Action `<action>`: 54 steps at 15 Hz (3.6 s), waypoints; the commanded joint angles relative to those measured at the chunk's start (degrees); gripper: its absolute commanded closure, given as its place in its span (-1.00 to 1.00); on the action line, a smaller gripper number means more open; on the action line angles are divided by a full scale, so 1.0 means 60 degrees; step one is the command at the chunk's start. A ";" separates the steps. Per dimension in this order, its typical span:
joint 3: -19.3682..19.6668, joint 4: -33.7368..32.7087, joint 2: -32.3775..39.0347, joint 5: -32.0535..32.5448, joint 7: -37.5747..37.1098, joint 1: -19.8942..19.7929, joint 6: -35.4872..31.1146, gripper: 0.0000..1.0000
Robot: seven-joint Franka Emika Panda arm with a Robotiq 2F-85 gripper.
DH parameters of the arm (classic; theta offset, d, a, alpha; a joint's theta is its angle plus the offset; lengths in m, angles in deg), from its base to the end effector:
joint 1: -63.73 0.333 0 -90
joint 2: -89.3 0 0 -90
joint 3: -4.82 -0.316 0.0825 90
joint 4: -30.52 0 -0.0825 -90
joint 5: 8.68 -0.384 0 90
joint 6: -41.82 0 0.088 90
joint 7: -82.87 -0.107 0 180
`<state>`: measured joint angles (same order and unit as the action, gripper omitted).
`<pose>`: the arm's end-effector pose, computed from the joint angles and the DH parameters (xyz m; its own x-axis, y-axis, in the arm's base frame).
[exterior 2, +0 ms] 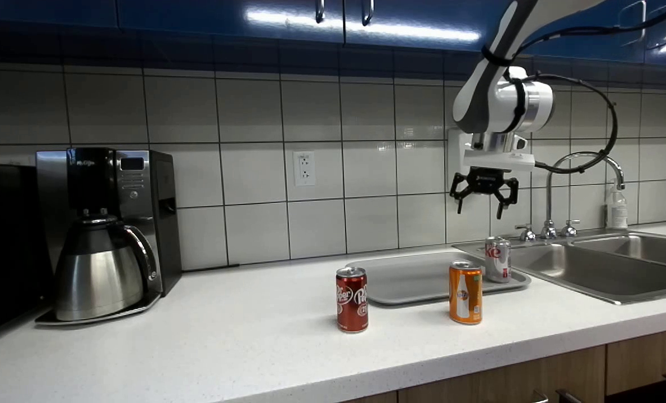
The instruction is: Put all three cans on the grey tray
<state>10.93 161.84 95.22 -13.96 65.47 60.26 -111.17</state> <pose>0.5415 -0.0939 0.3341 0.8211 -0.5167 0.2425 -0.5003 -0.8560 -0.1301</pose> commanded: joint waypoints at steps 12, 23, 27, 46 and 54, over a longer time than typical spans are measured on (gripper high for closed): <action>-0.0655 0.1759 -0.2620 -0.2097 0.2558 0.0740 0.0965 -1.00; -0.0815 0.2248 -0.3271 -0.1051 0.2872 0.0869 0.2784 -1.00; -0.1104 0.2442 -0.3305 -0.0221 0.2724 0.0924 0.2611 -1.00; -0.1730 0.3488 -0.3327 0.0464 0.2811 0.1414 0.2390 -1.00; -0.1824 0.3936 -0.3268 0.1070 0.2717 0.1398 0.1911 -1.00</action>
<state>0.74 183.51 76.96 -9.38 82.10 68.87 -97.85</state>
